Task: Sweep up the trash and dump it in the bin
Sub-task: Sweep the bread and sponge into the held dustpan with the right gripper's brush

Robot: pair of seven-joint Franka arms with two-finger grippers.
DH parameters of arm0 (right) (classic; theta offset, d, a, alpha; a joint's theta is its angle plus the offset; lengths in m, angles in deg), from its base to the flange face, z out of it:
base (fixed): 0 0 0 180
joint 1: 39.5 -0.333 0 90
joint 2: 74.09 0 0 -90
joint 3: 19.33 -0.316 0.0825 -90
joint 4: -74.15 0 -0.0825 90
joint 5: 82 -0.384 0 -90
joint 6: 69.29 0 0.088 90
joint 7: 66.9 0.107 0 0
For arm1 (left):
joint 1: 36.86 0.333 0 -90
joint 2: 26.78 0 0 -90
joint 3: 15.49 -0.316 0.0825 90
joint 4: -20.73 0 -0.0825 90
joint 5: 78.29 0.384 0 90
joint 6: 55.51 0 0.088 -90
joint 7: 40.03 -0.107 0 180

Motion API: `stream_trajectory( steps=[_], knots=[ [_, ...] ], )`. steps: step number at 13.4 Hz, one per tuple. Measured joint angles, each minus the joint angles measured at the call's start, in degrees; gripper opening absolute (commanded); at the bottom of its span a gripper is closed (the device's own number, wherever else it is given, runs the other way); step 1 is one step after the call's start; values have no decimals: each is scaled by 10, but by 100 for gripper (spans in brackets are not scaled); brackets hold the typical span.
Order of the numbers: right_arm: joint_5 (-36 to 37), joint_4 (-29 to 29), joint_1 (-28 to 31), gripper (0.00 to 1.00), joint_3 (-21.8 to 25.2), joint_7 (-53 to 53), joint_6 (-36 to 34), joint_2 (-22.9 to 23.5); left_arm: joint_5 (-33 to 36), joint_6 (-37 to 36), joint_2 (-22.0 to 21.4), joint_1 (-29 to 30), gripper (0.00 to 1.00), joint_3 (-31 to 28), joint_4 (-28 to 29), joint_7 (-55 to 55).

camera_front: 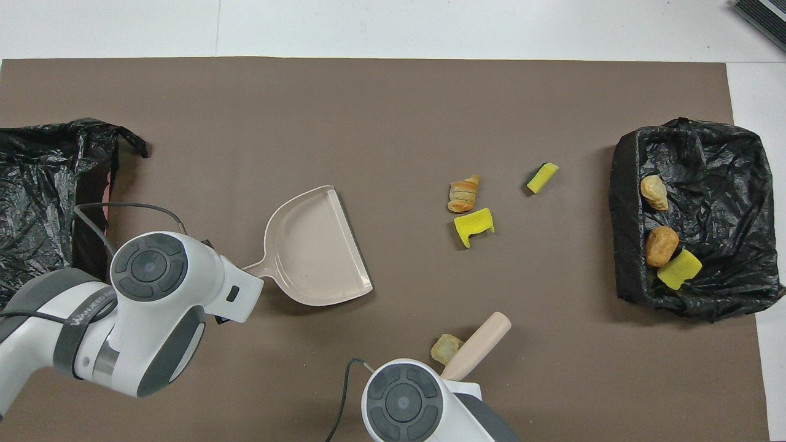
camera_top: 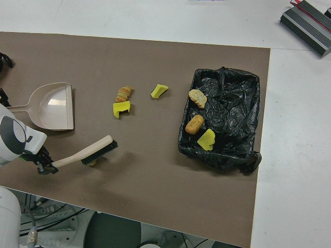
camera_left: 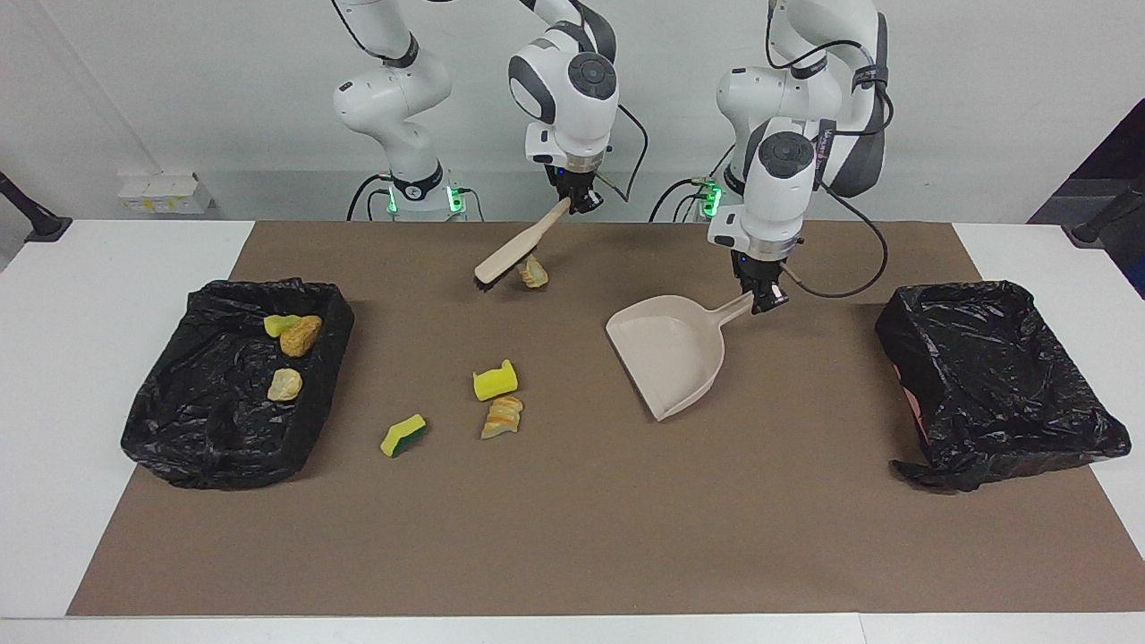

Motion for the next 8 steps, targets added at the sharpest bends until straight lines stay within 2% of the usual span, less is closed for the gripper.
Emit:
stream_trajectory(
  steps=[3, 8],
  knots=[
    [-19, -38, -17, 0, 0, 8, 50, -17, 0, 4, 0, 2, 0, -1, 7, 2],
    [-30, -81, -29, 0, 0, 10, 160, -16, 0, 5, 0, 2, 0, -1, 8, 16]
  ],
)
